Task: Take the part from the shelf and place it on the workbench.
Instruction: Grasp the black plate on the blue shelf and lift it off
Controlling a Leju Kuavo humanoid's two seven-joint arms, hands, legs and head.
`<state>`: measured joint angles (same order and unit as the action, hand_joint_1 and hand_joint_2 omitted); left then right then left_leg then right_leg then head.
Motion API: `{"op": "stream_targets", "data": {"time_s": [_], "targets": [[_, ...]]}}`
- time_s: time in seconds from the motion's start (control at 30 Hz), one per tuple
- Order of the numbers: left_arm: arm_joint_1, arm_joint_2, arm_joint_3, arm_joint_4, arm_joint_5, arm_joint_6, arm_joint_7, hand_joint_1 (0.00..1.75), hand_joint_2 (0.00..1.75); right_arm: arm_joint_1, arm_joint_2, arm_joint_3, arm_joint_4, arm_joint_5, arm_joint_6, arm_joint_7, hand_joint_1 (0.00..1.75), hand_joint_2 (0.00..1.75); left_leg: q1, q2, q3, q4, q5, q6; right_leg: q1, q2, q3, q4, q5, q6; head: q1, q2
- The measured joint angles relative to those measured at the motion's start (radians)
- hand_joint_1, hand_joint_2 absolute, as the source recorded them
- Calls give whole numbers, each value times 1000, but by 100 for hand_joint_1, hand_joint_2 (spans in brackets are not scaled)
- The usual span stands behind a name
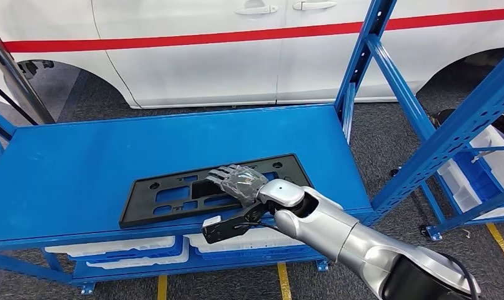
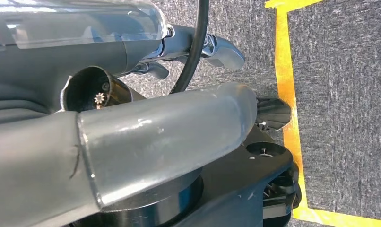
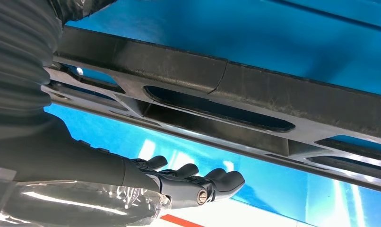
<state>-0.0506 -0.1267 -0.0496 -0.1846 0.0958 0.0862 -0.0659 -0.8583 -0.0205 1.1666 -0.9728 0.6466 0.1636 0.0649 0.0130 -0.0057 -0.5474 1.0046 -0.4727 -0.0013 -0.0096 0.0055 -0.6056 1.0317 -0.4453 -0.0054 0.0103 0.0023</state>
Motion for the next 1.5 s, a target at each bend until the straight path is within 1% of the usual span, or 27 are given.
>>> {"op": "stream_targets", "data": {"time_s": [0.1,0.13,0.2,0.23,0.27,0.33,0.53,0.73,0.9,1.1,1.33,1.47,1.5], "targets": [[0,0,0,0,0,0,0,0,0,0,0,0,1,0,0,0,0,175,0,0,0,0,0,0,0,0,0,0,0,0,0,0],[0,0,0,0,0,0,0,0,0,0,0,0,2,0,0,0,6,175,0,0,0,0,0,0,0,0,0,0,0,0,0,0],[0,0,0,0,0,0,0,0,0,0,0,0,2,0,0,0,72,175,0,0,0,0,0,0,0,0,0,0,0,0,0,0],[0,0,0,0,0,0,0,0,0,0,0,0,2,0,0,0,112,175,0,0,0,0,0,0,0,0,0,0,0,0,0,0],[0,0,0,0,0,0,-1,0,0,0,0,0,2,-1,0,0,147,175,0,0,0,0,0,0,0,0,0,0,0,0,0,0],[0,0,1,0,2,0,-2,0,0,-1,0,0,3,-2,0,0,161,175,0,0,0,0,0,0,0,0,0,0,0,0,0,0],[0,-2,9,0,9,5,-9,0,0,-2,0,1,3,-9,-1,0,162,175,0,0,0,0,0,0,0,0,0,0,0,0,0,0],[0,-3,21,0,19,12,-14,0,0,-9,0,1,2,-17,-11,4,169,175,0,0,0,0,0,0,0,0,0,0,0,0,0,0],[1,-4,25,0,19,15,-16,0,0,-14,-2,1,2,-18,-16,4,171,175,0,0,0,0,0,0,0,0,0,0,0,0,0,0],[2,-5,25,0,19,15,-19,0,0,-14,-4,1,2,-18,-17,3,169,175,0,0,0,0,0,0,0,0,0,0,0,0,0,0],[3,-5,33,0,20,14,-31,0,0,-14,-8,1,2,-17,-23,2,175,175,0,0,0,0,0,0,0,0,0,0,0,0,0,0],[5,-6,35,0,13,1,-69,0,175,-8,-16,1,-1,-15,-45,-3,175,175,0,0,0,0,0,0,0,0,0,0,0,0,0,0],[6,-5,36,0,11,-1,-77,0,175,-4,-19,1,-3,-13,-51,-5,175,175,0,0,0,0,0,0,0,0,0,0,0,0,0,0]]}}
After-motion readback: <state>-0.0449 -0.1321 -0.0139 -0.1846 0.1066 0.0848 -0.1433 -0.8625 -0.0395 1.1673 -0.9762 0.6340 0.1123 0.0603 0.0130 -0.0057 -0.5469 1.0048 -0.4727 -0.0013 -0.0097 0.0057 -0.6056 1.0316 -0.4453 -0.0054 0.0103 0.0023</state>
